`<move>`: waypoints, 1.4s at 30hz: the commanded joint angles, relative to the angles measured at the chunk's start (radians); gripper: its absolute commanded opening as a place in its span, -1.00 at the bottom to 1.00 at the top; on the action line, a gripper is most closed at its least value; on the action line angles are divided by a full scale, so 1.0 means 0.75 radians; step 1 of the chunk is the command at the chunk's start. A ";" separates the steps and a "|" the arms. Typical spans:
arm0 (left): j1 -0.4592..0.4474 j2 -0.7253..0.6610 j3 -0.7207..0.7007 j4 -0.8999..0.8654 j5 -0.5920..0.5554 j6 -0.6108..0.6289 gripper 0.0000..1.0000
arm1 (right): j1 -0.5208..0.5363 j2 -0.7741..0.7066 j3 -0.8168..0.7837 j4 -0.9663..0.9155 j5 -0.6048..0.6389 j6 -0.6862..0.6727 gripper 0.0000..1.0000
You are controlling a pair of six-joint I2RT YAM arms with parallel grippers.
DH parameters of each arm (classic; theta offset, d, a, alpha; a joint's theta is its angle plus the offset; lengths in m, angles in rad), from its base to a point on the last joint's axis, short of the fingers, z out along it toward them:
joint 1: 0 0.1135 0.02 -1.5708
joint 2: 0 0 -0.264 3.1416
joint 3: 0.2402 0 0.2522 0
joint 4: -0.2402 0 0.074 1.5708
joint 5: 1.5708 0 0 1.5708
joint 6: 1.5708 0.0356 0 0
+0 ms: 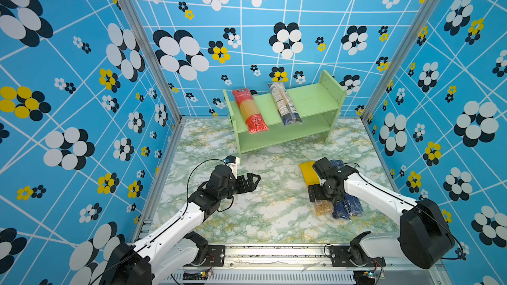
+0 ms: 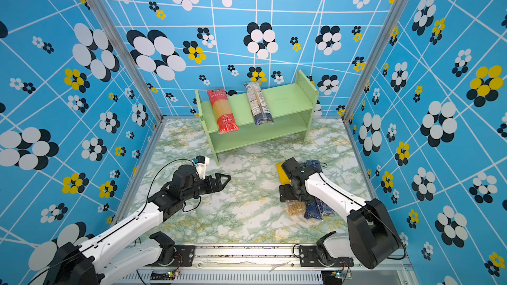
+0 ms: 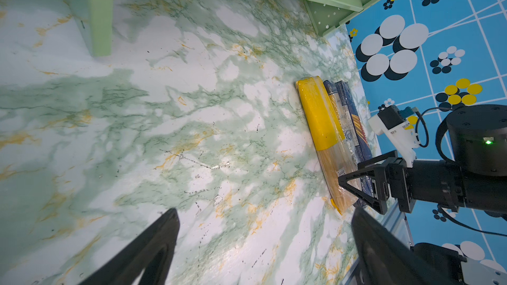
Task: Arrange pasta packages on shelves
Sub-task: Pick up the pasta bag from the center of the table.
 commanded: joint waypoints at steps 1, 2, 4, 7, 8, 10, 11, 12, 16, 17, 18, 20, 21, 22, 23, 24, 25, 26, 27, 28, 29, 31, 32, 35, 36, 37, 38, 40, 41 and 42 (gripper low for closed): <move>-0.001 0.007 0.026 0.022 -0.017 -0.003 0.98 | -0.005 0.019 0.017 -0.040 0.017 -0.029 0.99; 0.000 0.006 0.026 0.023 -0.016 -0.004 0.98 | -0.005 0.022 0.015 -0.039 0.015 -0.033 0.98; 0.000 0.007 0.027 0.023 -0.017 -0.004 0.98 | -0.006 0.027 0.014 -0.036 0.013 -0.040 0.99; 0.000 0.010 0.027 0.028 -0.017 -0.005 0.98 | -0.004 0.036 0.019 -0.034 0.012 -0.059 0.99; 0.000 0.012 0.029 0.028 -0.016 -0.004 0.98 | -0.004 0.039 0.019 -0.034 0.008 -0.064 0.98; -0.002 0.017 0.028 0.032 -0.014 -0.005 0.98 | -0.005 0.047 0.016 -0.027 -0.004 -0.069 0.98; -0.002 0.020 0.027 0.035 -0.015 -0.006 0.98 | -0.004 0.051 0.012 -0.022 -0.013 -0.071 0.98; -0.002 0.022 0.027 0.036 -0.014 -0.004 0.98 | -0.005 0.058 0.009 -0.017 -0.017 -0.072 0.99; -0.004 0.027 0.027 0.042 -0.012 -0.005 0.98 | -0.006 0.093 0.011 -0.011 -0.033 -0.069 0.98; -0.004 0.027 0.025 0.042 -0.012 -0.004 0.98 | -0.005 0.098 0.009 -0.006 -0.035 -0.070 0.99; -0.004 0.028 0.025 0.042 -0.013 -0.005 0.98 | -0.005 0.103 0.011 -0.001 -0.039 -0.070 0.98; -0.006 0.027 0.025 0.043 -0.013 -0.007 0.98 | -0.005 0.112 0.010 0.008 -0.052 -0.070 0.98; -0.006 0.027 0.025 0.042 -0.013 -0.007 0.98 | -0.005 0.116 0.008 0.016 -0.059 -0.070 0.99; -0.006 0.027 0.024 0.042 -0.015 -0.007 0.98 | -0.004 0.117 0.009 0.022 -0.064 -0.069 0.98; -0.006 0.025 0.023 0.044 -0.017 -0.006 0.98 | -0.004 0.121 0.006 0.027 -0.068 -0.070 0.98; -0.006 0.025 0.022 0.044 -0.017 -0.007 0.98 | -0.005 0.124 0.007 0.029 -0.069 -0.068 0.99; -0.006 0.027 0.022 0.044 -0.017 -0.006 0.98 | -0.004 0.128 0.007 0.033 -0.072 -0.068 0.99; -0.006 0.027 0.022 0.044 -0.016 -0.007 0.98 | -0.005 0.130 0.007 0.035 -0.075 -0.067 0.99; -0.006 0.027 0.022 0.042 -0.016 -0.005 0.98 | -0.004 0.135 0.007 0.037 -0.078 -0.066 0.99; -0.006 0.029 0.021 0.045 -0.015 -0.004 0.98 | -0.006 0.137 0.006 0.042 -0.080 -0.066 0.98; -0.006 0.031 0.022 0.046 -0.014 -0.004 0.98 | -0.004 0.139 0.003 0.049 -0.084 -0.066 0.98; -0.006 0.033 0.022 0.046 -0.014 -0.003 0.98 | -0.005 0.145 -0.001 0.064 -0.095 -0.064 0.98; -0.006 0.035 0.023 0.047 -0.015 -0.003 0.98 | -0.005 0.145 -0.004 0.069 -0.099 -0.061 0.98; -0.006 0.039 0.023 0.048 -0.014 -0.003 0.98 | -0.006 0.157 -0.008 0.084 -0.107 -0.058 0.98; -0.006 0.039 0.023 0.048 -0.014 -0.003 0.98 | -0.006 0.160 -0.009 0.087 -0.108 -0.058 0.98; -0.006 0.037 0.022 0.048 -0.015 -0.002 0.98 | -0.005 0.162 -0.011 0.093 -0.109 -0.058 0.99; -0.006 0.037 0.021 0.046 -0.015 -0.003 0.98 | -0.004 0.164 -0.012 0.098 -0.108 -0.058 0.98; -0.006 0.035 0.020 0.044 -0.016 -0.003 0.98 | -0.005 0.168 -0.017 0.108 -0.114 -0.058 0.98; -0.006 0.034 0.019 0.043 -0.018 -0.002 0.98 | -0.005 0.170 -0.019 0.111 -0.114 -0.058 0.98; -0.006 0.032 0.019 0.042 -0.018 -0.002 0.98 | -0.006 0.172 -0.018 0.113 -0.113 -0.056 0.99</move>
